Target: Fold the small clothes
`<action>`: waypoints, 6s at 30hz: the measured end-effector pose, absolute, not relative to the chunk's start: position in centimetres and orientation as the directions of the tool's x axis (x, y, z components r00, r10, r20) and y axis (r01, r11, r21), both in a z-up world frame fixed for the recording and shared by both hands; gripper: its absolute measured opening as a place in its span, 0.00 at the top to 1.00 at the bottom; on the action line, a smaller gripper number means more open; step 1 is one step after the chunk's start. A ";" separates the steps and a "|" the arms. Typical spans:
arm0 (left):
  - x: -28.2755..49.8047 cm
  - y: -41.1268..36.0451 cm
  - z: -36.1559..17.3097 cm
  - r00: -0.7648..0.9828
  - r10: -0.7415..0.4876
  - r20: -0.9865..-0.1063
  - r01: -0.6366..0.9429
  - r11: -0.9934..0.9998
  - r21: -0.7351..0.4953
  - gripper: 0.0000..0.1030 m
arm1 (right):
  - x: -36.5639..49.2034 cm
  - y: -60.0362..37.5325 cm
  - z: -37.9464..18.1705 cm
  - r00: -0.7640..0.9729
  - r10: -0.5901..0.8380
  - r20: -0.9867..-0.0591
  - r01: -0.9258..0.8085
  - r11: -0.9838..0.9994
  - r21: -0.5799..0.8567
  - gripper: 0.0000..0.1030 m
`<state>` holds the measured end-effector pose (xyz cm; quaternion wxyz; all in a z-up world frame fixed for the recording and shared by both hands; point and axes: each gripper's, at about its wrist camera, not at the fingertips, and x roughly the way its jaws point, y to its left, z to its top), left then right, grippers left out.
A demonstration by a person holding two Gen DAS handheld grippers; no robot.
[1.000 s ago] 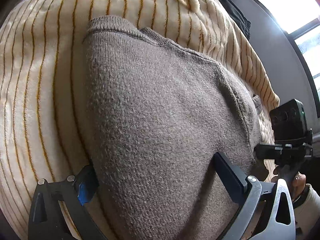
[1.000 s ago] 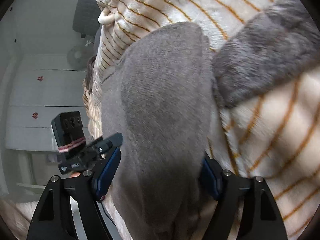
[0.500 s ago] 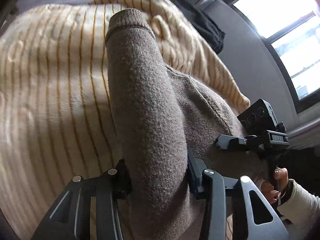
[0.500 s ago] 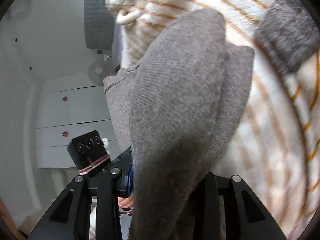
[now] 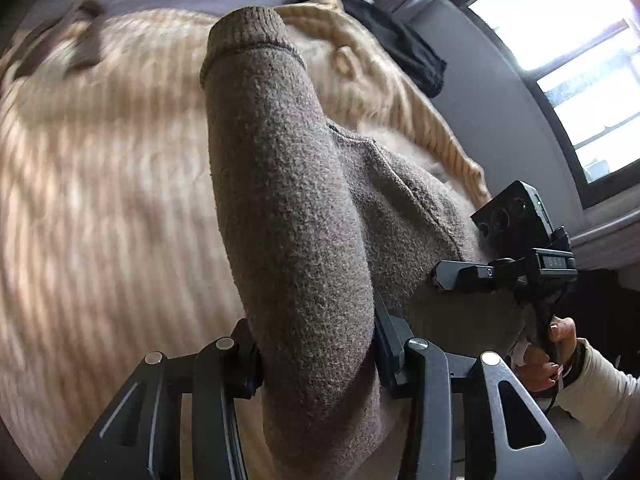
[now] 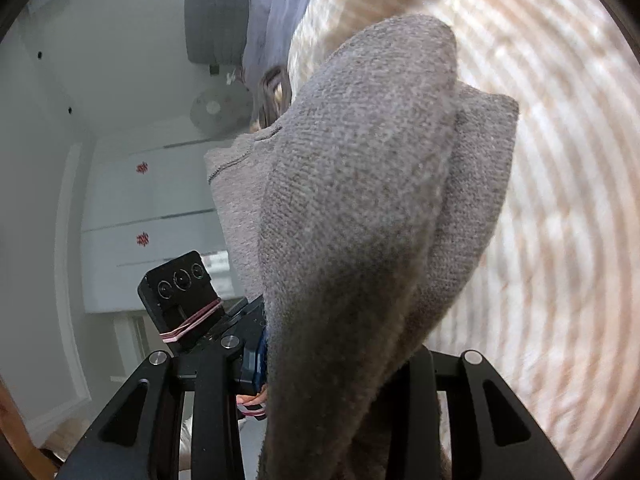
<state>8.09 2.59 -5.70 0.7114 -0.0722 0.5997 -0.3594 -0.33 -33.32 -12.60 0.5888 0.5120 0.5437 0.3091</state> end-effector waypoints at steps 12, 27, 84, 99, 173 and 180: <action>4.4 11.5 -14.6 -0.063 -0.529 -0.846 0.201 0.824 -0.530 0.57 | -2.5 -23.7 -18.0 0.107 0.881 -0.461 0.314 0.409 0.856 0.60; 5.7 16.1 -13.2 0.108 -0.319 -0.942 0.181 0.938 -0.297 0.56 | -1.9 -26.4 -13.7 0.102 0.578 -0.810 0.224 0.780 0.585 0.74; -5.5 14.8 -14.6 -0.052 -0.212 -0.976 0.351 0.911 -0.216 0.29 | -9.6 -21.4 -13.4 -0.139 0.441 -0.887 -0.015 0.894 0.447 0.94; -2.4 16.1 -9.5 0.091 -0.197 -0.976 0.253 0.953 -0.169 0.29 | -7.5 -25.7 -9.3 0.020 0.400 -0.916 0.108 0.910 0.400 0.92; -0.5 14.7 -6.0 0.156 -0.068 -0.985 0.171 0.984 -0.041 0.00 | -3.9 -20.0 -5.8 0.140 0.036 -0.989 0.081 0.996 0.047 0.00; -0.8 14.6 -5.9 0.156 -0.069 -0.985 0.168 0.985 -0.043 0.00 | -4.1 -19.9 -5.8 0.140 0.036 -0.990 0.083 0.995 0.047 0.00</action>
